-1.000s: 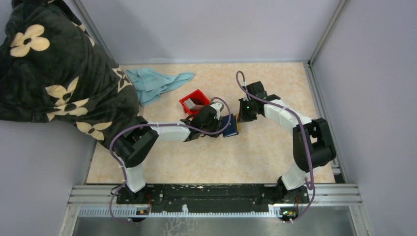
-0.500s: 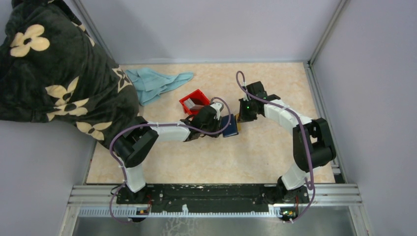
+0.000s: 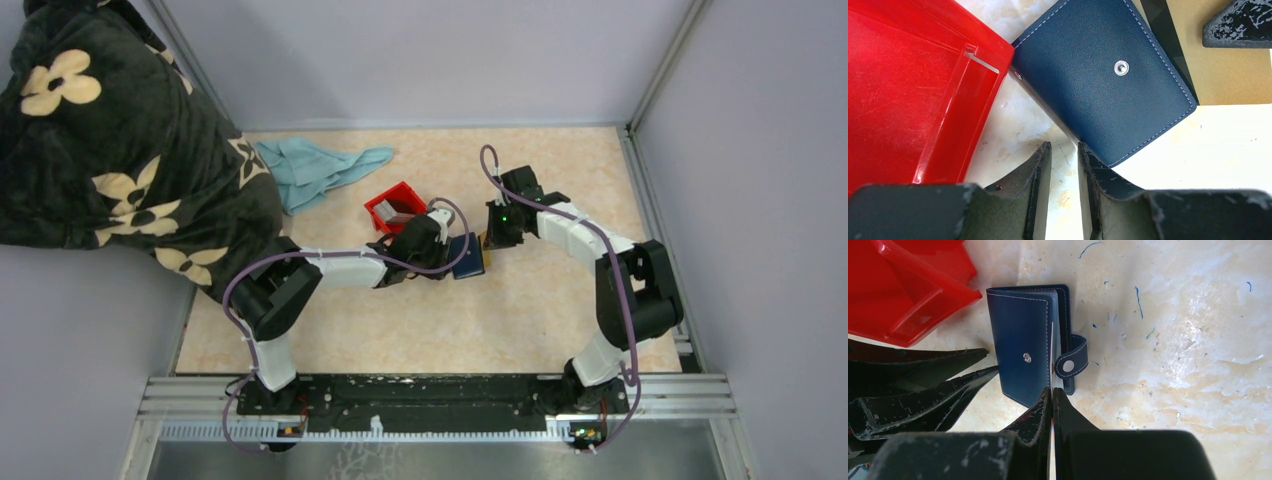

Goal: Put the credit cards into the card holder
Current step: Open the card holder at the center of the board.

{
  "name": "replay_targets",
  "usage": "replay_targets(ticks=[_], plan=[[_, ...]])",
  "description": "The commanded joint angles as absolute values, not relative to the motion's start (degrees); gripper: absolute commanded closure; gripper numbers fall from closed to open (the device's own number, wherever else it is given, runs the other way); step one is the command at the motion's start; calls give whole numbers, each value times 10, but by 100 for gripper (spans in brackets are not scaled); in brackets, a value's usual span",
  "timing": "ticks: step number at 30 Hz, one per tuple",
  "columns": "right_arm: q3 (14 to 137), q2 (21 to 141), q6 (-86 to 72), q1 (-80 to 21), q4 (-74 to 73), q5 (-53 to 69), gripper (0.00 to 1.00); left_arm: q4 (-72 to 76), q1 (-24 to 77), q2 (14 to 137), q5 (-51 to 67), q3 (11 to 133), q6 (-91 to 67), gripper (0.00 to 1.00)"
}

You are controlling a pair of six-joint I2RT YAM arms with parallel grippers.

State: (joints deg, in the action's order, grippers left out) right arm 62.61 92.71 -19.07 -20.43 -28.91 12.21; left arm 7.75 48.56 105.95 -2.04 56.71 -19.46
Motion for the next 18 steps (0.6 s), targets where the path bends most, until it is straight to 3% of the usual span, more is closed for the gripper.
replay_targets(ticks=[1,18], plan=[[640,897,-184,-199,-284,122,100,18,491,1067,-24,545,-193,67],[633,889,-182,-197,-288,119,100,19,491,1069,-22,544,-194,67]])
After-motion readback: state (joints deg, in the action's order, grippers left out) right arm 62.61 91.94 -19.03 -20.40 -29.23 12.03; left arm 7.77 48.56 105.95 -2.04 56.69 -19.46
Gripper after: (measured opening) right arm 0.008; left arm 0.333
